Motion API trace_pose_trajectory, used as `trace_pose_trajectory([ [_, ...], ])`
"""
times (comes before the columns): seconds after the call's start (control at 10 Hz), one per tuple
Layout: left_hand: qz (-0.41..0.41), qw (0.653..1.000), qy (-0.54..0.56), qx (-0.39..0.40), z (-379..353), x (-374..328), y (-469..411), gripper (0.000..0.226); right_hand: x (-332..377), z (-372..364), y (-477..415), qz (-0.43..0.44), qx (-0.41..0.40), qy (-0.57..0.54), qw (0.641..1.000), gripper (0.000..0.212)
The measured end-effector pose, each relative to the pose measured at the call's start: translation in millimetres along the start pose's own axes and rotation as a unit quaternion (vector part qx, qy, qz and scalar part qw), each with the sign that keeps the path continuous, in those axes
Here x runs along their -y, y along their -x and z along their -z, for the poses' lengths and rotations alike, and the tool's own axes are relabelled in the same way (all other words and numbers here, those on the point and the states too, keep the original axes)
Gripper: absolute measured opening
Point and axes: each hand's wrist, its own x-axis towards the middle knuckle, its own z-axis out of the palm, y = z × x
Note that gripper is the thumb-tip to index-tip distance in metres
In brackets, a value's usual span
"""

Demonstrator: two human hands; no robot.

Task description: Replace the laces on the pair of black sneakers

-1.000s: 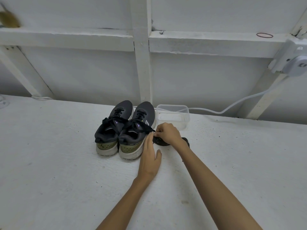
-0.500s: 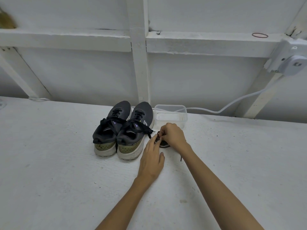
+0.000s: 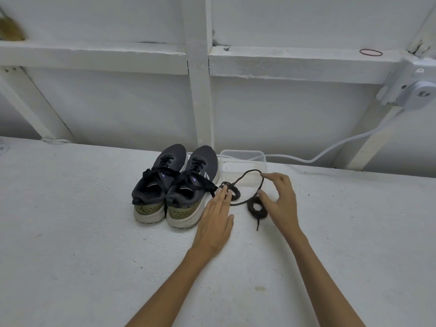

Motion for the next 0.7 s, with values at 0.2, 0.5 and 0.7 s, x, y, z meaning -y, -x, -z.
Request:
trace_pose_trajectory([
  [0.2,-0.014,0.993,-0.11,0.051,-7,-3,-19,0.058,-32,-7,27,-0.093,0.164,0.102,0.977,0.074],
  [0.5,0.039,0.989,-0.136,0.045,-8,-9,-15,0.041,-42,-26,14,-0.067,0.162,0.181,0.968,0.067],
  [0.7,0.032,0.997,-0.062,-0.017,-8,-7,-7,0.054,-36,-24,17,-0.07,0.126,0.146,0.979,0.081],
])
